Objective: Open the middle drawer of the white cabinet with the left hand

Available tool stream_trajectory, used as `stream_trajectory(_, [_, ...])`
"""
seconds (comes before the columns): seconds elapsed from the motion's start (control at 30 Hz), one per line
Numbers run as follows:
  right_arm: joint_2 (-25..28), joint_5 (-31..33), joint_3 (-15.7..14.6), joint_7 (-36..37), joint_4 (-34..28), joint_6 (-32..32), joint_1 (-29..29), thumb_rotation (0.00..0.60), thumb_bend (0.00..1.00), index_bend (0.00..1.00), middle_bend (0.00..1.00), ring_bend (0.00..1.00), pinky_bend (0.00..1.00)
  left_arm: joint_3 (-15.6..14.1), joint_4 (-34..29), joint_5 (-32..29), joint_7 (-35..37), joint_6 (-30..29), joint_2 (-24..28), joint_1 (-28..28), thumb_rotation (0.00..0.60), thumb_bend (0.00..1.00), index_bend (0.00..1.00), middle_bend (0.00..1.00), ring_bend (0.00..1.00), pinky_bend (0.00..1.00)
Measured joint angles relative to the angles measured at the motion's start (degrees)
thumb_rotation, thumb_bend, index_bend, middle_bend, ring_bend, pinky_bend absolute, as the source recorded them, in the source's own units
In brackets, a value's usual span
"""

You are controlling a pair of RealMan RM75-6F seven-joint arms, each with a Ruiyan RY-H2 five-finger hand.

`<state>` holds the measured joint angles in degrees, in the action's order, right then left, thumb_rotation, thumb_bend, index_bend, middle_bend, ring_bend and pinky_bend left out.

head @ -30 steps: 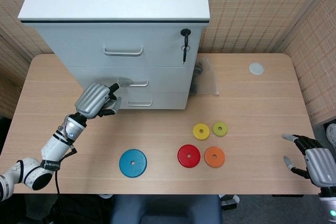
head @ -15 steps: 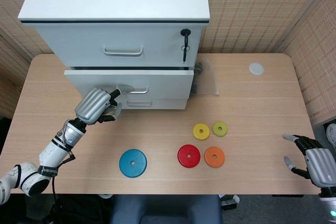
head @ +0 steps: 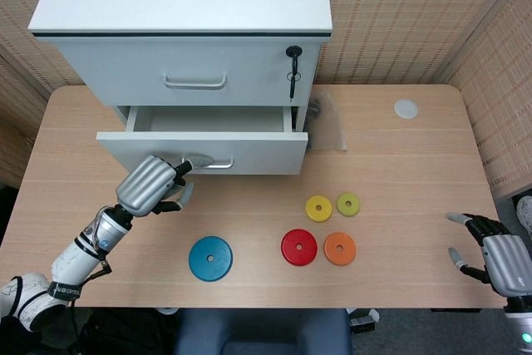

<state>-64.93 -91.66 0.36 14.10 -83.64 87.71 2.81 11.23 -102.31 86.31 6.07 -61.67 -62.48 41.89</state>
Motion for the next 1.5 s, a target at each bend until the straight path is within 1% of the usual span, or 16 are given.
stream_trajectory(0.23, [0.0, 0.0, 0.0, 0.0, 0.0, 0.0, 0.0, 0.6, 0.29, 0.25, 0.31, 0.26, 0.29, -1.3, -2.9, 2.3, -1.4, -2.1, 1.5, -1.5, 0.6, 0.62, 0.22, 0.97, 0.99, 1.0])
stream_trajectory(0.53, [-0.1, -0.1, 0.1, 0.0, 0.0, 0.1, 0.0, 0.6, 0.29, 0.25, 0.31, 0.26, 0.29, -3.0, -5.6, 4.4, -2.8, -2.7, 3.3, -2.8, 0.6, 0.62, 0.22, 0.97, 0.99, 1.0])
stream_trajectory(1.0, [0.0, -0.1, 0.1, -0.1, -0.2, 0.1, 0.0, 0.6, 0.29, 0.25, 0.31, 0.26, 0.29, -4.8, -8.6, 8.7, -3.0, -4.8, 5.2, -4.6, 0.6, 0.62, 0.22, 0.97, 0.99, 1.0])
stream_trajectory(1.5, [0.1, -0.3, 0.1, -0.1, -0.4, 0.5, 0.0, 0.6, 0.29, 0.25, 0.31, 0.26, 0.29, -7.4, -11.2, 13.6, -2.9, -5.8, 7.4, -6.3, 0.6, 0.62, 0.22, 0.96, 0.99, 1.0])
